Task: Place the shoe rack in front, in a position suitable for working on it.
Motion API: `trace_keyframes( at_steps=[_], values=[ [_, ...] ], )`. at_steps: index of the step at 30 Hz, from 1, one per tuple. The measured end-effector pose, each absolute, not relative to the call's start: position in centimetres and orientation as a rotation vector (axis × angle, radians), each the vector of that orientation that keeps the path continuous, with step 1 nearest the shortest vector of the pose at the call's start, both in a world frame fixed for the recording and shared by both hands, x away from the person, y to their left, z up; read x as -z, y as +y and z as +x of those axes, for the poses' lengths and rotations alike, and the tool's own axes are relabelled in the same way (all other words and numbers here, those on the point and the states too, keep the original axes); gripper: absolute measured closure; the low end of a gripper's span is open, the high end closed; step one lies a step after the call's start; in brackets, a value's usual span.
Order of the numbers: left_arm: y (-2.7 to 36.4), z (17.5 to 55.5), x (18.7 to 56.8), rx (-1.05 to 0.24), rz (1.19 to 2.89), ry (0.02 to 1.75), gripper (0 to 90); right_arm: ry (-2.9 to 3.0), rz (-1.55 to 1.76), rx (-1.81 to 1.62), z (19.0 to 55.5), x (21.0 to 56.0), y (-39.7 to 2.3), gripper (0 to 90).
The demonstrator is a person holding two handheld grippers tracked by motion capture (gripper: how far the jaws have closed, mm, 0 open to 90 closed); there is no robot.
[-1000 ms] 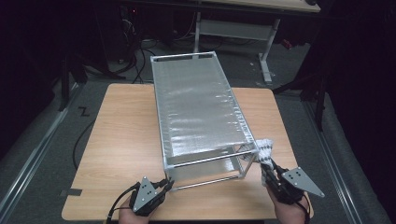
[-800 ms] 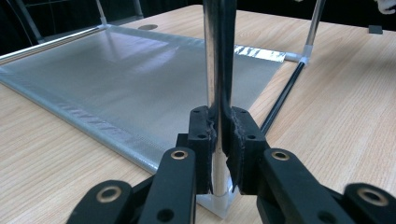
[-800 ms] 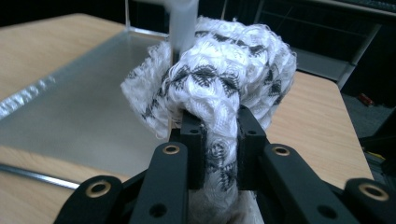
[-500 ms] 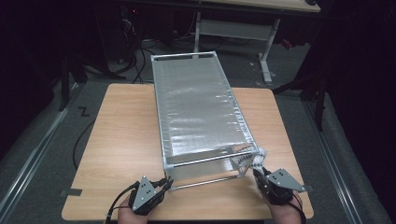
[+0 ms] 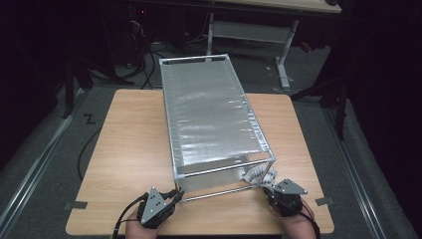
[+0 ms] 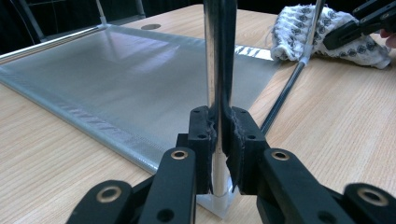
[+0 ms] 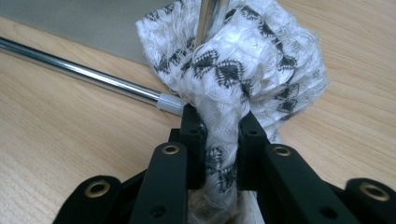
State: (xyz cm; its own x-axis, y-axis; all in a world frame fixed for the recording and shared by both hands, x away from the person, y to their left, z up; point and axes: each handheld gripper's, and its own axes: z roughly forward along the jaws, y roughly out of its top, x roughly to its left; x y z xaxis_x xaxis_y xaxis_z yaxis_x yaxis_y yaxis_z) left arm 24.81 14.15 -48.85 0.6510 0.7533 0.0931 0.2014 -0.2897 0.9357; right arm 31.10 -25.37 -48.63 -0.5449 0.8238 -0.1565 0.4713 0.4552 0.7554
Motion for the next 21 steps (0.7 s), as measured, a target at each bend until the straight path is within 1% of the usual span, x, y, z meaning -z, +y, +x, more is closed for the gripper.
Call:
trace_keyframes(
  at_steps=[7,9,10,12,14,21],
  values=[
    [14.2,24.8,48.9,-0.663,1.821,0.757,80.1,2.120,1.072,-0.968,30.6,47.2,-25.8,77.5],
    [14.2,24.8,48.9,-0.665,1.821,0.756,80.1,2.083,1.061,-1.000,30.3,46.4,-26.0,77.4],
    [14.2,24.8,48.9,-0.665,1.821,0.756,80.0,2.038,1.046,-1.038,29.9,45.5,-26.0,77.2],
    [14.2,24.8,48.9,-0.664,1.821,0.758,80.0,2.016,1.032,-1.049,29.6,45.0,-26.0,77.1],
    [14.3,24.8,48.9,-0.664,1.820,0.760,79.9,1.946,0.998,-1.103,28.8,43.5,-25.8,76.7],
    [14.2,24.8,48.9,-0.667,1.821,0.759,79.8,1.810,0.958,-1.198,27.5,41.1,-25.9,76.4]
  ],
)
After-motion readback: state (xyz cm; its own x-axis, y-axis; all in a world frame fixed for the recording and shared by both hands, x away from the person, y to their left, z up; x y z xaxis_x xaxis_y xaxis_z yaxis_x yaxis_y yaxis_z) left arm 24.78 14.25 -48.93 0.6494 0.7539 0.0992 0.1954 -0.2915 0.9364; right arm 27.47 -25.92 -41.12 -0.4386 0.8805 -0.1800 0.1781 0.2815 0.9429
